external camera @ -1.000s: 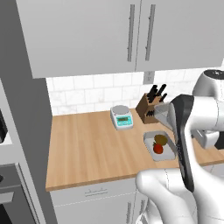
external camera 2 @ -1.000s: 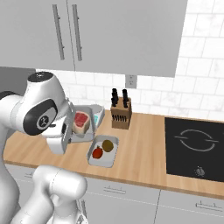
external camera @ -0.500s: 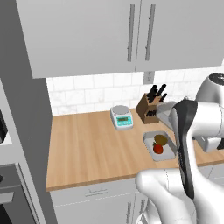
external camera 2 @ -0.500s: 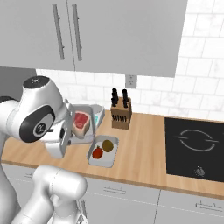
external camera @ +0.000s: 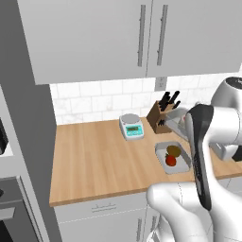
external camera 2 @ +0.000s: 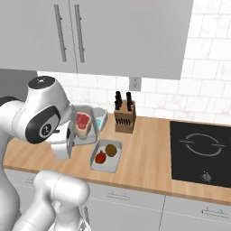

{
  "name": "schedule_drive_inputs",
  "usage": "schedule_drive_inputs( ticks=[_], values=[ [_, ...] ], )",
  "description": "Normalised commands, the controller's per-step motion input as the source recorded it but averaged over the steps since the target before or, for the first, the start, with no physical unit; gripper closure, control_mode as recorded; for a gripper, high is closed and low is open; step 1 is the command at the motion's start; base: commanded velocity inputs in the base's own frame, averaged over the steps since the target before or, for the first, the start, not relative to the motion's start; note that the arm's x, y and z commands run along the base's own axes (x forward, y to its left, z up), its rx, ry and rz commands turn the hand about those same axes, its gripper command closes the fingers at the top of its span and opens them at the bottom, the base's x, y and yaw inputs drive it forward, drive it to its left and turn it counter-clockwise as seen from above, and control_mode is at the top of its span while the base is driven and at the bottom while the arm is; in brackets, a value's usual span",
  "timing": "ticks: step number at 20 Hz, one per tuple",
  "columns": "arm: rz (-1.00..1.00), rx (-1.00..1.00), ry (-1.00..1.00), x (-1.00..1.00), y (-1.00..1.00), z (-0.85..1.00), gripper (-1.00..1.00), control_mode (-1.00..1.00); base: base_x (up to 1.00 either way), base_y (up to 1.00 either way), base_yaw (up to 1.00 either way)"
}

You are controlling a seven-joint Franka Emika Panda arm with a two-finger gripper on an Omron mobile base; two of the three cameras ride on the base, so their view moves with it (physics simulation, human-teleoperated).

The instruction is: Take the meat container that has the steak and place it on the second highest rack of the freezer. Then take the vegetable container that has the tomato and avocado and place it on the highest rack of the freezer.

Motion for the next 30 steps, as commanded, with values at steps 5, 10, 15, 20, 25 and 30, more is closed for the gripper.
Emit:
schedule_drive_inputs(
  ticks=[5,10,15,20,25,30],
  values=[
    [0.05,0.00,0.00,0.02,0.00,0.00,1.00,1.00,0.00,0.00,0.04],
    [0.00,0.00,0.00,0.00,0.00,0.00,1.00,1.00,-0.90,-0.17,0.09],
    [0.00,0.00,0.00,0.00,0.00,0.00,1.00,1.00,-0.59,-0.08,0.54],
    [0.00,0.00,0.00,0.00,0.00,0.00,1.00,1.00,-0.23,-0.01,0.97],
    [0.00,0.00,0.00,0.00,0.00,0.00,1.00,1.00,-0.06,0.00,1.00],
    [0.00,0.00,0.00,0.00,0.00,0.00,1.00,1.00,0.28,0.58,0.65]
  ],
)
